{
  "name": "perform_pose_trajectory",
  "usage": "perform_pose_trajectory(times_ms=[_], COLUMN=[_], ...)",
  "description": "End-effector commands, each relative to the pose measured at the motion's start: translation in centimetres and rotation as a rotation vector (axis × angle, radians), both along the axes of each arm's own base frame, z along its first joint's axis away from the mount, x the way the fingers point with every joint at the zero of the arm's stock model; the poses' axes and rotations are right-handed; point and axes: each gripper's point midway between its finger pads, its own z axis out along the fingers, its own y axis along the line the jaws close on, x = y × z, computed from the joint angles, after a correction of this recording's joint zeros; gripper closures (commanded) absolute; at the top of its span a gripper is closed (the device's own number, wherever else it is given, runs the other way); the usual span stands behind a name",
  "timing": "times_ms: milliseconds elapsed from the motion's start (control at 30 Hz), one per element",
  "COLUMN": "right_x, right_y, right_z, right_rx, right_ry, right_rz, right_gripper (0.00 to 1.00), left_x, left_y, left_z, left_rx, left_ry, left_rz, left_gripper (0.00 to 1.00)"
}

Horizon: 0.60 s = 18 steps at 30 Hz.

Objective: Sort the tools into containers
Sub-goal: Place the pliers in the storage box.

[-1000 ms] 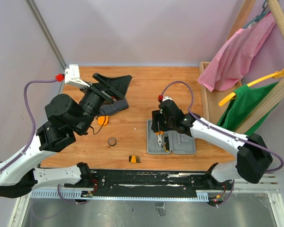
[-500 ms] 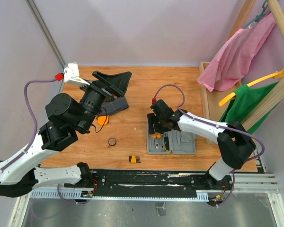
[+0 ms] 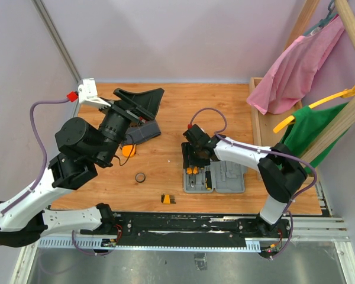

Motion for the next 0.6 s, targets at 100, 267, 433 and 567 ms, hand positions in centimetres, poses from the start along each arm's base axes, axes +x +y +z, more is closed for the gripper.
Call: perform_pose_trajectory(times_ms=[100,267,433,567], right_x=[1.2,1.3,1.7,2.0], right_y=[-0.2,-0.3,-0.5,-0.9], right_z=[-0.2,-0.7,-0.9,-0.8], right_rx=[0.006,-0.005,-0.019,-0.04], right_ry=[0.037,0.047,0.038,0.031], right_rz=[-0.083,-0.089,-0.095,-0.092], right_gripper=[0.75,0.71,0.67,0.59], left_x=[-0.3,-0.4,-0.2,-0.3], left_y=[0.3,0.5,0.0,0.0], left_z=[0.9,0.9,0.7,-0.2], left_rx=[-0.041,-0.052,-0.037,-0.051], left_ry=[-0.019,-0.03,-0.02,-0.02], left_rz=[0.0,-0.002,-0.008,-0.01], left_gripper=[0.01,0.01,0.01,0.01])
